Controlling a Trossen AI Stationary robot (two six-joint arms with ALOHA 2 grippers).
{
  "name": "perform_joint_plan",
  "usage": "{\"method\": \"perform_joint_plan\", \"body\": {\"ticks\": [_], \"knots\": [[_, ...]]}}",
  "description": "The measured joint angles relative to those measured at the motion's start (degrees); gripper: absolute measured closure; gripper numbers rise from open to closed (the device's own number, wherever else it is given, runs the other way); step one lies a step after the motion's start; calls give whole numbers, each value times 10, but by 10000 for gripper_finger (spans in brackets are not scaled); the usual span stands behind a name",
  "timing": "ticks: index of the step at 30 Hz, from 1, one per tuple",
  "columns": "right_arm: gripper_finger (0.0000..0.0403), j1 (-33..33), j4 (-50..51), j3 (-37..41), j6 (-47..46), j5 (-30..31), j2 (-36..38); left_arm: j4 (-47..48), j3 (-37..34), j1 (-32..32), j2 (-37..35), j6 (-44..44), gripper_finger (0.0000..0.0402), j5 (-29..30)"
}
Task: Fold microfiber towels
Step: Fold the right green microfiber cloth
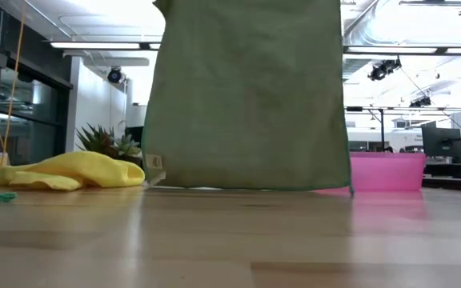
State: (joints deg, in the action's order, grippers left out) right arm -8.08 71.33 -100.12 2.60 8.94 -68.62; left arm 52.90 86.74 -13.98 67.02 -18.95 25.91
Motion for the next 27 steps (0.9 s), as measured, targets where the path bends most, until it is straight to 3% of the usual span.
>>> {"method": "perform_joint_plan", "body": {"ticks": [7,13,19,27], "knots": [[403,-24,-16,0,31,15,-1,-5,0,-29,0,-43,401,31],[403,-13,-27,0,31,4,-2,24,0,10,-3,-20,401,48],[403,43,-16,34,-10,0,-3,91,0,104,-3,92,401,51],[403,143,-26,141,-57,-16,-3,154,0,266,33,325,401,54]]}}
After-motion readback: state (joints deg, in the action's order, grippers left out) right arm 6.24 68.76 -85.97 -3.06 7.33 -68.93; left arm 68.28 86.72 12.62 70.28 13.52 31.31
